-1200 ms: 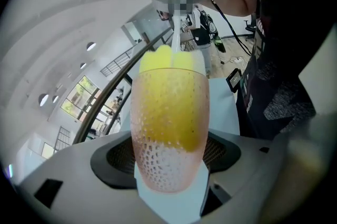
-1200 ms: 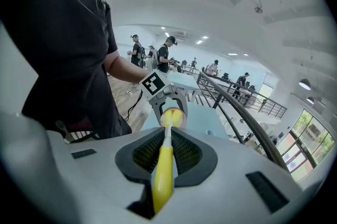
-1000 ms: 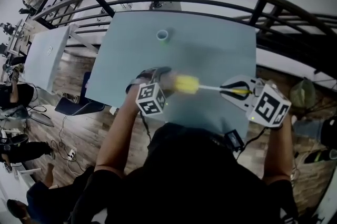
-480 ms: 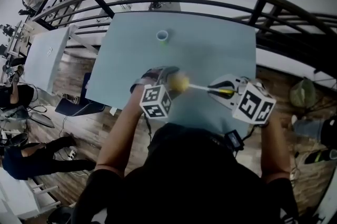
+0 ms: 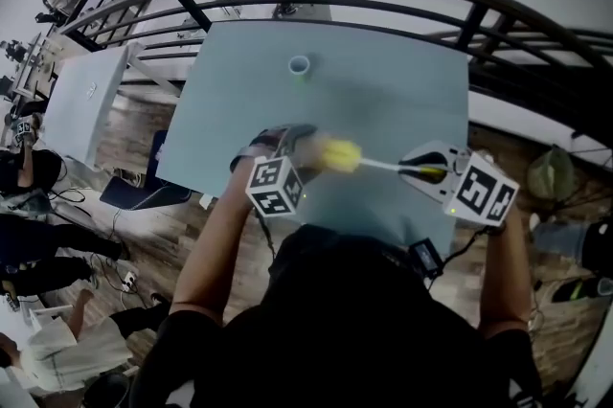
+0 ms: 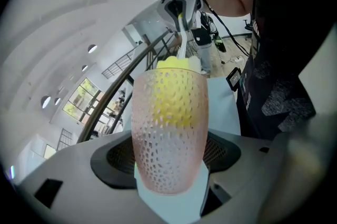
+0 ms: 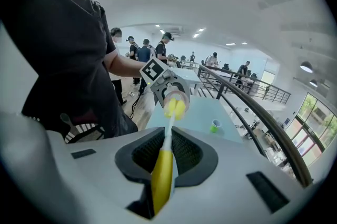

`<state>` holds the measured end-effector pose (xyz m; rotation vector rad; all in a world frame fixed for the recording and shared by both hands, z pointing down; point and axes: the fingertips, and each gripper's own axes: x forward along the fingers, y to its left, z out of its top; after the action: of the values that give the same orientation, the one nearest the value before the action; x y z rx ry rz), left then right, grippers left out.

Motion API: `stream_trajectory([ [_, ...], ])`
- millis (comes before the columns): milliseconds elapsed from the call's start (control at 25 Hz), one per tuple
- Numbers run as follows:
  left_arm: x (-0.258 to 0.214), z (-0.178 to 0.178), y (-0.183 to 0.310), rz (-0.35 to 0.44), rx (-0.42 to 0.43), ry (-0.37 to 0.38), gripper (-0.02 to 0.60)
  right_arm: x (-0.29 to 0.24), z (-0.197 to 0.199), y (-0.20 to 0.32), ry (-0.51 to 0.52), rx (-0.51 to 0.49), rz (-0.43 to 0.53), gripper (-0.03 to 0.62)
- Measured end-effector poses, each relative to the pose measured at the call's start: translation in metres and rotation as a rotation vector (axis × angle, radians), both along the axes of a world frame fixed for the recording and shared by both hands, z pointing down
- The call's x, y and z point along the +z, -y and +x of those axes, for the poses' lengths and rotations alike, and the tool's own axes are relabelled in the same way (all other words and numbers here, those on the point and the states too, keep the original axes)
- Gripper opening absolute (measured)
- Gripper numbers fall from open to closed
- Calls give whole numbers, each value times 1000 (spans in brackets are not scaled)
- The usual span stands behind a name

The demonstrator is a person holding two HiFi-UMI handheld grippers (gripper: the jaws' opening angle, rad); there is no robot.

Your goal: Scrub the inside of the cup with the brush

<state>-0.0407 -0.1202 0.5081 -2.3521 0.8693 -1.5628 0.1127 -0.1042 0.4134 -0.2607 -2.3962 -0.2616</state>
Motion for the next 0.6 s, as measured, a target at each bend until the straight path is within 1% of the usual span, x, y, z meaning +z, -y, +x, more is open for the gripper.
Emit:
stream_trajectory([
  [120,1,-5,0,-4,-4,-2,351,-2,11,9,-6,37,-1,46],
  [200,0,-4,0,-6,4,-7,351,-4,11,10,-7,50,3,46],
  [280,0,3,1,-1,22,-14,351,-6,7,10,-3,52,9,46],
  [520,-9,30,0,-3,94,-69,351,-5,-15,10,2,48,3,46],
  [600,-11,34,-1,-3,111,-64,351,-2,-23,7,-8,42,7,46],
])
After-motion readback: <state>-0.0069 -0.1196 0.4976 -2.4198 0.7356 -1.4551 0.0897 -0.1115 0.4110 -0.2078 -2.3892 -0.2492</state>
